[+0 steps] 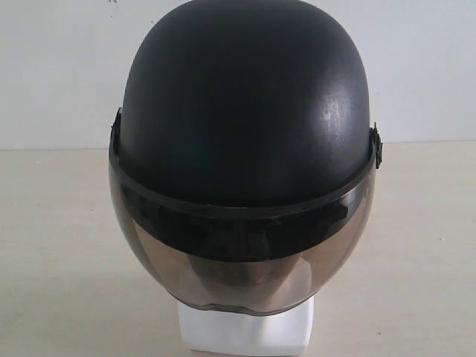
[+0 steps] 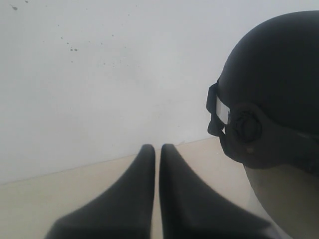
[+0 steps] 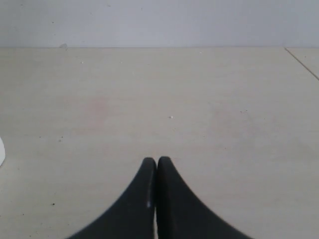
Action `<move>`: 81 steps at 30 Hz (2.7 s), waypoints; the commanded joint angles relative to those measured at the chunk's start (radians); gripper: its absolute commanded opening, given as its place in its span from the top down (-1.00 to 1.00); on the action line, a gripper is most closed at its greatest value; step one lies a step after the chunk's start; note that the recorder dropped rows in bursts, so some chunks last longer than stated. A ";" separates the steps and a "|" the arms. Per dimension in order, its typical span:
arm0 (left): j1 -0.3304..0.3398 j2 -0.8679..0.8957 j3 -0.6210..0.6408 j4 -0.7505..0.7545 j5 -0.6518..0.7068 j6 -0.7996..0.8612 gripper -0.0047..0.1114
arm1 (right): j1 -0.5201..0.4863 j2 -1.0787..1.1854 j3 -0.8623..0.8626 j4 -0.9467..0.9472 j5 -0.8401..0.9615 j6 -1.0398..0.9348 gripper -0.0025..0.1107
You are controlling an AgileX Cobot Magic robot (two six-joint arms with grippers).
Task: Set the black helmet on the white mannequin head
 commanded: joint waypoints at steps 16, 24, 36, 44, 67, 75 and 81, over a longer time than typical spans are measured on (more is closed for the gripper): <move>-0.016 -0.217 0.004 -0.006 -0.011 -0.097 0.84 | 0.000 -0.005 0.004 -0.002 -0.022 0.001 0.96; -0.016 -0.379 0.004 -0.483 0.125 -0.298 0.84 | 0.000 -0.005 0.004 -0.002 -0.022 0.001 0.96; -0.016 -0.379 0.041 -0.798 0.248 0.896 0.84 | 0.000 -0.005 0.004 -0.002 -0.022 0.001 0.96; -0.016 -0.379 0.105 -1.688 0.518 1.860 0.84 | 0.000 -0.005 0.004 -0.002 -0.022 0.001 0.96; -0.016 -0.379 0.358 -1.868 0.637 1.981 0.84 | 0.000 -0.005 0.004 -0.002 -0.022 0.001 0.96; -0.016 -0.379 0.358 -1.954 0.637 1.868 0.84 | 0.000 -0.005 0.004 -0.002 -0.022 0.001 0.96; -0.016 -0.379 0.358 -1.954 0.637 1.733 0.84 | 0.000 -0.005 0.004 -0.002 -0.020 0.001 0.96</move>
